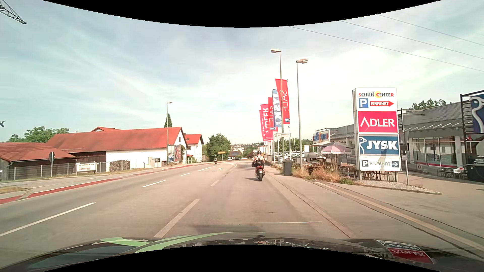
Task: Follow the waypoints while adhering to traffic rules and regulations
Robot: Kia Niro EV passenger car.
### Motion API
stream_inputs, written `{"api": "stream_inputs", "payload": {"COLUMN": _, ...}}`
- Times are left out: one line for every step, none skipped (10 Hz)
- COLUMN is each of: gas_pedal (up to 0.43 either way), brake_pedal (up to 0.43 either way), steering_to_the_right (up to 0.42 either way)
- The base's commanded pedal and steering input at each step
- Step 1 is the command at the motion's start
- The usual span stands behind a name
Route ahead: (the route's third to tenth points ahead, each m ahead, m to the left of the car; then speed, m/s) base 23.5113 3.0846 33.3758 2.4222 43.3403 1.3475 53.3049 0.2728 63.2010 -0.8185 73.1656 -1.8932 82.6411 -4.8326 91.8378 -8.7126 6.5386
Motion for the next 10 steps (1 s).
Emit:
{"api": "stream_inputs", "payload": {"gas_pedal": 0.059, "brake_pedal": 0.0, "steering_to_the_right": 0.001}}
{"api": "stream_inputs", "payload": {"gas_pedal": 0.059, "brake_pedal": 0.0, "steering_to_the_right": 0.001}}
{"api": "stream_inputs", "payload": {"gas_pedal": 0.059, "brake_pedal": 0.0, "steering_to_the_right": 0.0}}
{"api": "stream_inputs", "payload": {"gas_pedal": 0.059, "brake_pedal": 0.0, "steering_to_the_right": 0.0}}
{"api": "stream_inputs", "payload": {"gas_pedal": 0.067, "brake_pedal": 0.0, "steering_to_the_right": 0.001}}
{"api": "stream_inputs", "payload": {"gas_pedal": 0.067, "brake_pedal": 0.0, "steering_to_the_right": 0.001}}
{"api": "stream_inputs", "payload": {"gas_pedal": 0.067, "brake_pedal": 0.0, "steering_to_the_right": 0.001}}
{"api": "stream_inputs", "payload": {"gas_pedal": 0.067, "brake_pedal": 0.0, "steering_to_the_right": 0.001}}
{"api": "stream_inputs", "payload": {"gas_pedal": 0.067, "brake_pedal": 0.0, "steering_to_the_right": 0.001}}
{"api": "stream_inputs", "payload": {"gas_pedal": 0.067, "brake_pedal": 0.0, "steering_to_the_right": 0.001}}
